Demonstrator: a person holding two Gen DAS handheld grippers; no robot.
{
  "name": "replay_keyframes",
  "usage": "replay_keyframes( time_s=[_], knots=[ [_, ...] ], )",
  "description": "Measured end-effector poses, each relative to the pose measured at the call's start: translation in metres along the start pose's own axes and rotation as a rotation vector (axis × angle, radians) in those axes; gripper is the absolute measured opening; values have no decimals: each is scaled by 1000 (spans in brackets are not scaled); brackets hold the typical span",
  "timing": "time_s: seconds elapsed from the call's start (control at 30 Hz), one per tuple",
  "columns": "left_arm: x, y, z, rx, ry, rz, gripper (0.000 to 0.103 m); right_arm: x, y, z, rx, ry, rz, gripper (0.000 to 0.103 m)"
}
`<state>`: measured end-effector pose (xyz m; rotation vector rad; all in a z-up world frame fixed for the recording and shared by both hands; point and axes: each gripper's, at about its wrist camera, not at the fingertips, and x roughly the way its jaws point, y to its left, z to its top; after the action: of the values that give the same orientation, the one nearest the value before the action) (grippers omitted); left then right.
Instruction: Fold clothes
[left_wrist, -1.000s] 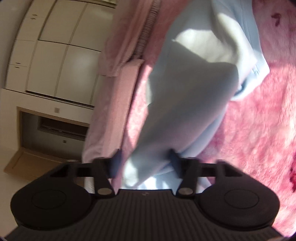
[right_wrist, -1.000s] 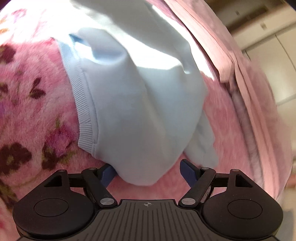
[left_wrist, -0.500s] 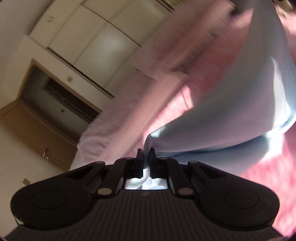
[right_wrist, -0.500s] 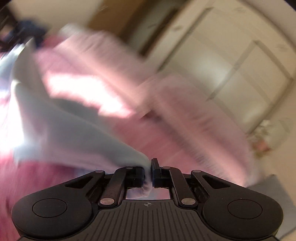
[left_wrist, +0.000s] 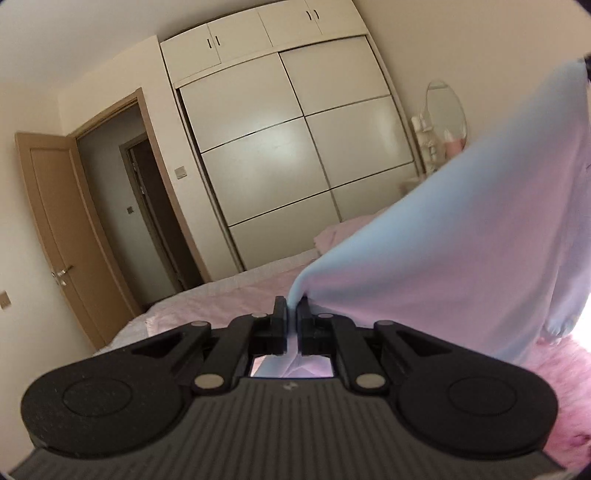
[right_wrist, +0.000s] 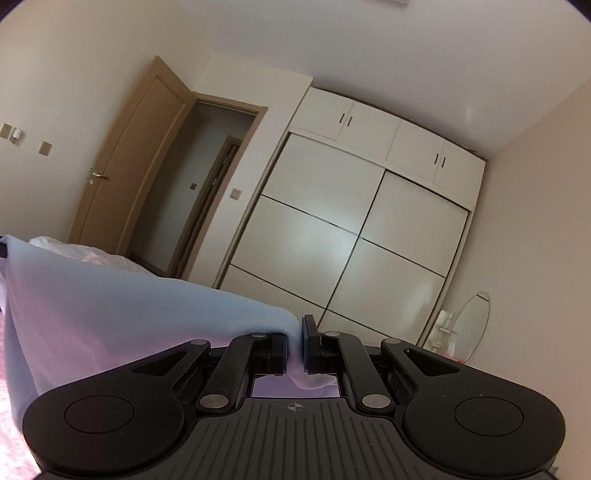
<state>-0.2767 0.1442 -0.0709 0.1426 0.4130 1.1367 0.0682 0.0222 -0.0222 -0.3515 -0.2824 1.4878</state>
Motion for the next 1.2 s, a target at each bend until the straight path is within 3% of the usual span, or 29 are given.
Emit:
replay_keyframes(
  time_s=[0.17, 0.27, 0.43, 0.53, 0.6, 0.63, 0.67, 0.73, 0.77, 0.8, 0.87, 1.0, 1.2],
  knots=[
    [-40, 9, 6, -64, 51, -79, 5, -38, -6, 17, 11, 66, 8, 6],
    [-43, 16, 20, -94, 55, -124, 5, -46, -11, 34, 11, 55, -21, 6],
    [-23, 28, 42, -192, 26, -150, 5, -13, -21, 59, 8, -43, -81, 6],
    [15, 38, 44, -296, 103, -155, 5, 37, -24, 62, 18, -26, -74, 6],
    [66, 46, 33, -386, 255, -164, 12, 87, -25, 54, 88, 67, -17, 6],
    [97, 48, 23, -423, 353, -159, 13, 122, -24, 43, 136, 182, 34, 8],
    [125, 50, 12, -451, 441, -149, 16, 157, -23, 31, 185, 300, 87, 23],
    [167, 47, -8, -458, 562, -101, 16, 211, -15, -7, 281, 540, 135, 44],
    [179, 44, -15, -444, 605, -72, 16, 238, -11, -26, 329, 660, 159, 45],
    [188, 41, -22, -433, 639, -52, 17, 245, -7, -43, 383, 706, 183, 46],
    [189, 36, -30, -430, 664, -55, 21, 250, 0, -73, 469, 777, 210, 56],
    [182, 12, -49, -405, 740, -84, 24, 238, 9, -111, 558, 896, 215, 57],
    [162, -36, -81, -344, 882, -154, 24, 176, 19, -146, 645, 1039, 265, 57]
  ],
)
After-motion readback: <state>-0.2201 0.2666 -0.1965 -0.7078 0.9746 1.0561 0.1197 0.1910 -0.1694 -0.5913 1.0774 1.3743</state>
